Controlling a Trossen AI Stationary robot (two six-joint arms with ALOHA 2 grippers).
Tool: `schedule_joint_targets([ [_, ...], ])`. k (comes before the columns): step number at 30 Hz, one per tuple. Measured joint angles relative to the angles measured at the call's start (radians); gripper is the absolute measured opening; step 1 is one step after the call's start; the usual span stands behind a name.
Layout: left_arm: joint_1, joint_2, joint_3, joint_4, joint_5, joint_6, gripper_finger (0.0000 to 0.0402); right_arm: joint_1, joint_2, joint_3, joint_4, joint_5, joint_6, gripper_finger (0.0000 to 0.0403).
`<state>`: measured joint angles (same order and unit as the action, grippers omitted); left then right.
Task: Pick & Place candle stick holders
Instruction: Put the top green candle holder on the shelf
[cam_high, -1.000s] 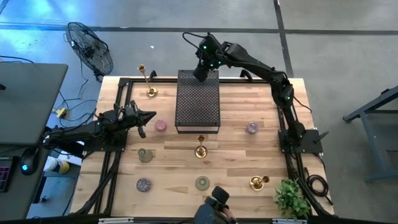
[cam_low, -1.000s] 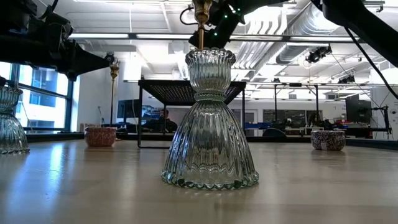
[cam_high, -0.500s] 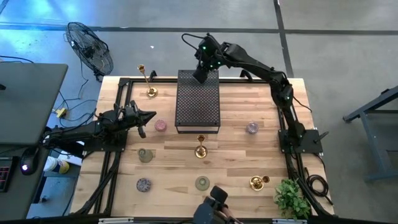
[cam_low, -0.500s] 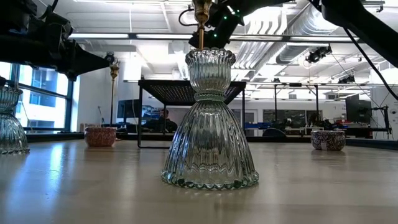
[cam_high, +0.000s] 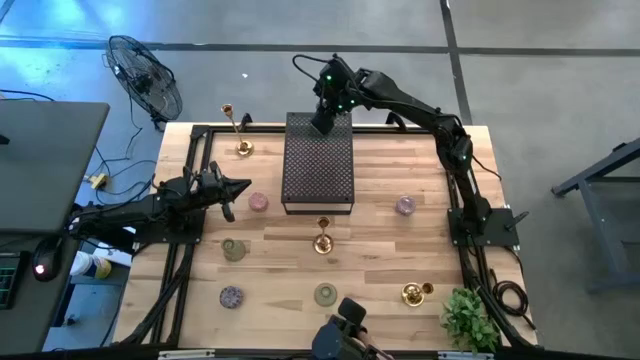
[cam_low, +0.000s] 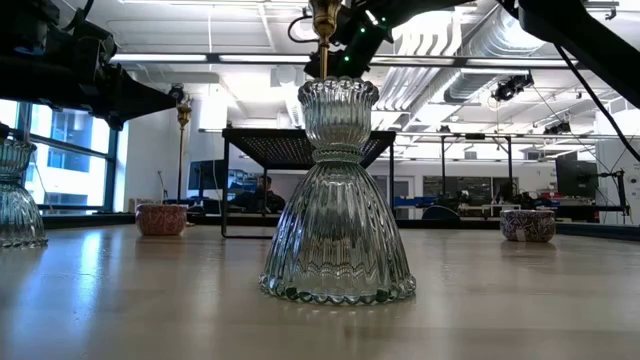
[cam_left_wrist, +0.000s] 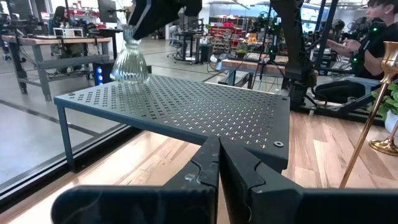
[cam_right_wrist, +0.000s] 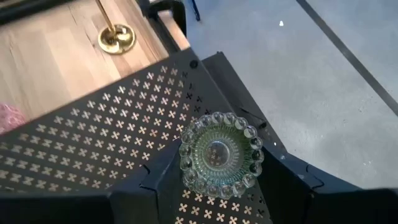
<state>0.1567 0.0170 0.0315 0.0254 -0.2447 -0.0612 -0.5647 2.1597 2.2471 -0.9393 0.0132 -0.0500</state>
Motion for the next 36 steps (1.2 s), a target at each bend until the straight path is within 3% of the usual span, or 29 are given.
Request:
schedule_joint_targets([
  [21, 0.0, 0.0, 0.0, 0.0, 0.001, 0.0, 0.0003, 0.0, 0.0, -0.024, 0.038, 0.033, -0.018, 0.0178],
  [36, 0.0, 0.0, 0.0, 0.0, 0.001, 0.0, 0.0003, 0.0, 0.001, -0.025, 0.068, 0.031, -0.013, 0.0224],
])
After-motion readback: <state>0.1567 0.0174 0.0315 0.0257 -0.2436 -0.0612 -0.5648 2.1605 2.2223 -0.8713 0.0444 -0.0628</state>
